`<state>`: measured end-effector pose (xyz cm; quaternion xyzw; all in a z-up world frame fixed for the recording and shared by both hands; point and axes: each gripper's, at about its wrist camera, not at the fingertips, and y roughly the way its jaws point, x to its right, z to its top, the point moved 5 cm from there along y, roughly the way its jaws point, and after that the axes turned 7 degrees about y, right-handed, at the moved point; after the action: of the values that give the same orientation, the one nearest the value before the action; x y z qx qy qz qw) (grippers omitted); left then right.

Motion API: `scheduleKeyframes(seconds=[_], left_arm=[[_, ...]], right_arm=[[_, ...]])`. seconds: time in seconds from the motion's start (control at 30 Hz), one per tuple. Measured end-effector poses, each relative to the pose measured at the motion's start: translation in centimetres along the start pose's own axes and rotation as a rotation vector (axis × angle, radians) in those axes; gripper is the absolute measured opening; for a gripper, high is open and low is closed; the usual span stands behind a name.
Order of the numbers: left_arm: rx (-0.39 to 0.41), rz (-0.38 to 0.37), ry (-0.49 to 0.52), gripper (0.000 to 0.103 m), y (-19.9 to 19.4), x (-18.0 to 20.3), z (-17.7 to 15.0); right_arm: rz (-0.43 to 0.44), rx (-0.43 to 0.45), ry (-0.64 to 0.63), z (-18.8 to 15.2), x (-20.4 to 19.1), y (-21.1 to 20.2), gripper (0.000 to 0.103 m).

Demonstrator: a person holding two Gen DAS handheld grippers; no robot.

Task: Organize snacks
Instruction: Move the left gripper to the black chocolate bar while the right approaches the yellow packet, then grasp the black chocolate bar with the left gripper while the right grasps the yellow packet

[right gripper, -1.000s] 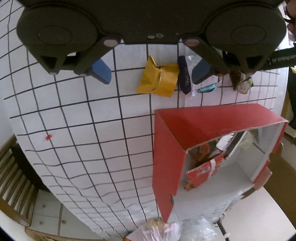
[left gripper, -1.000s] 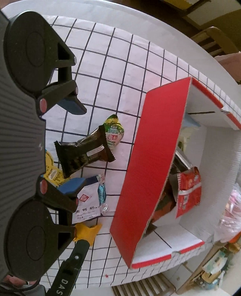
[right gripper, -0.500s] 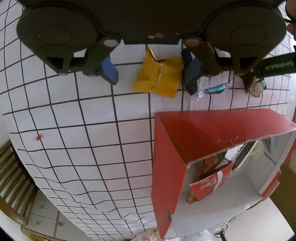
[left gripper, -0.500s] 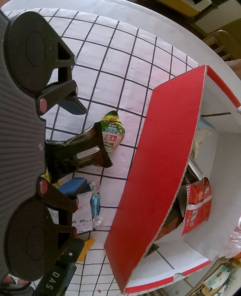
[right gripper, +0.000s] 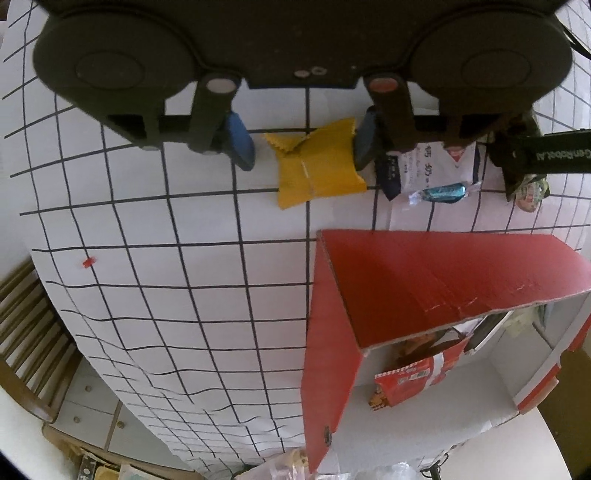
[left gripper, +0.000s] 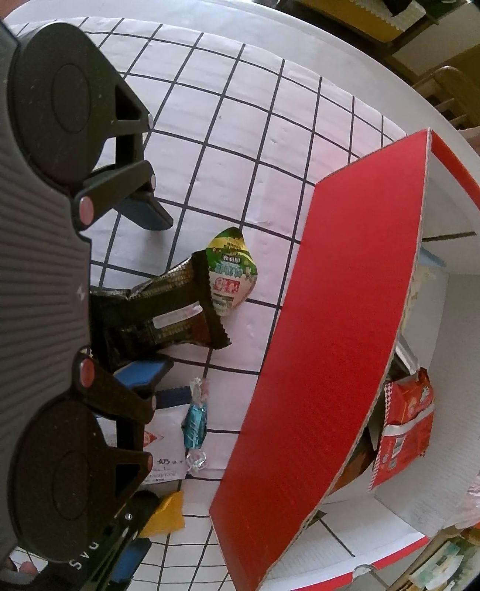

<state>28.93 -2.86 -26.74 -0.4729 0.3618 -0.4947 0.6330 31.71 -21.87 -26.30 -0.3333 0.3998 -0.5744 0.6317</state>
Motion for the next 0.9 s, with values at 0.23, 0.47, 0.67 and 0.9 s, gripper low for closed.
scheduleKeyframes(seconds=[0.23,0.47,0.67,0.9], left_arm=[[0.007,0.014,0.019,0.053,-0.3,-0.9,-0.7],[0.0,-0.027,0.009,0.035,-0.7,-2.4,-1.1],[-0.008,-0.052,-0.007,0.035,-1.1,-3.8,-1.7],[0.007,-0.085,-0.002,0.034,-2.1,-5.1,-3.0]], right_arm=[[0.008,0.016,0.008,-0.4,0.5,-0.5,0.047],[0.008,0.015,0.044,-1.3,1.2,-1.3,0.045],[0.023,0.025,0.072,-2.6,1.5,-2.7,0.045],[0.049,0.046,0.094,-4.0,1.4,-5.0,0.045]])
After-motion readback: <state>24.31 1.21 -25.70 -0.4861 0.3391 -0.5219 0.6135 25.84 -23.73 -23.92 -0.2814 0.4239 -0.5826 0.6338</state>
